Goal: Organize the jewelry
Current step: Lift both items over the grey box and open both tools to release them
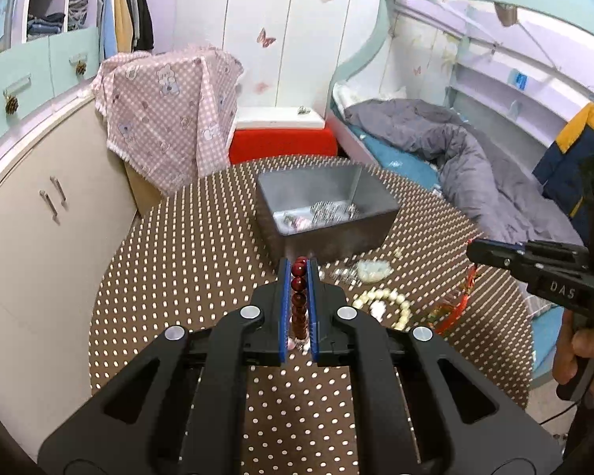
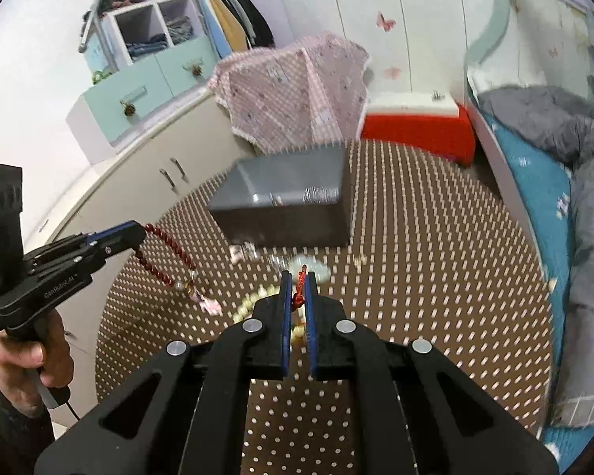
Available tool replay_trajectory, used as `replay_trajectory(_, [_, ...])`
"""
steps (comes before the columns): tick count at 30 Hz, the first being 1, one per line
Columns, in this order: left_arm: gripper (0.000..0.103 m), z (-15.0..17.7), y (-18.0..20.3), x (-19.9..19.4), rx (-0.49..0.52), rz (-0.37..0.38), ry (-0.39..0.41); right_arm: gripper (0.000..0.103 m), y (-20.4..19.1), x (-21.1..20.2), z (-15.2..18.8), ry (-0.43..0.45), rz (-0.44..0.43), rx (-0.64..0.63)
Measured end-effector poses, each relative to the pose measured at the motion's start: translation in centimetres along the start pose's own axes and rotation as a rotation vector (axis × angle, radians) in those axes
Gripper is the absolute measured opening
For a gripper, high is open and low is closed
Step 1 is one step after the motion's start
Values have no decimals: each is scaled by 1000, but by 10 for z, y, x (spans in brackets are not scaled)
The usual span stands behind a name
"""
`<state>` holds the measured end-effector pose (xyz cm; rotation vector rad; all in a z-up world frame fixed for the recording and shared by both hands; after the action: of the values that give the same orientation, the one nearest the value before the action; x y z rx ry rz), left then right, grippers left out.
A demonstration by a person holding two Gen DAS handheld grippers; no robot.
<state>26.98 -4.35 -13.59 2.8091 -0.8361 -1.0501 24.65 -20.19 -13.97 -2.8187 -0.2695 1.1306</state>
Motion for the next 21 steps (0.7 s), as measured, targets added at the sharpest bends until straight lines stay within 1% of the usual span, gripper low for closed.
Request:
replay_trajectory(6, [8, -39, 14, -21, 43, 52, 77, 5, -11, -30, -46, 106, -3, -63])
replay_trajectory(11, [8, -73, 22, -22, 73, 64, 120, 5, -21, -43, -93, 191, 0, -113])
replay_trajectory(15, [8, -100, 18, -9, 49, 74, 128, 5, -23, -33, -123, 207, -14, -122])
replay_trajectory(17, [8, -110, 16, 1, 49, 70, 121, 5, -22, -28, -132, 209, -25, -121])
replay_trajectory(21, [8, -117, 14, 17, 27, 87, 93, 5, -20, -8, -144, 181, -36, -117])
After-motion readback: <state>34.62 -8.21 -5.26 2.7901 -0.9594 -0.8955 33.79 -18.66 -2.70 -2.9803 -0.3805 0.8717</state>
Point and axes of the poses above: each gripper's, at about its wrist camera, not at the fingertips, and x roughly the way its jaws point, y to its right, z to its underside, the point moved 6 cm from there along x, roughly the way its jaws point, and after that the axes turned 9 degrees about z, right-handed, at the moved point
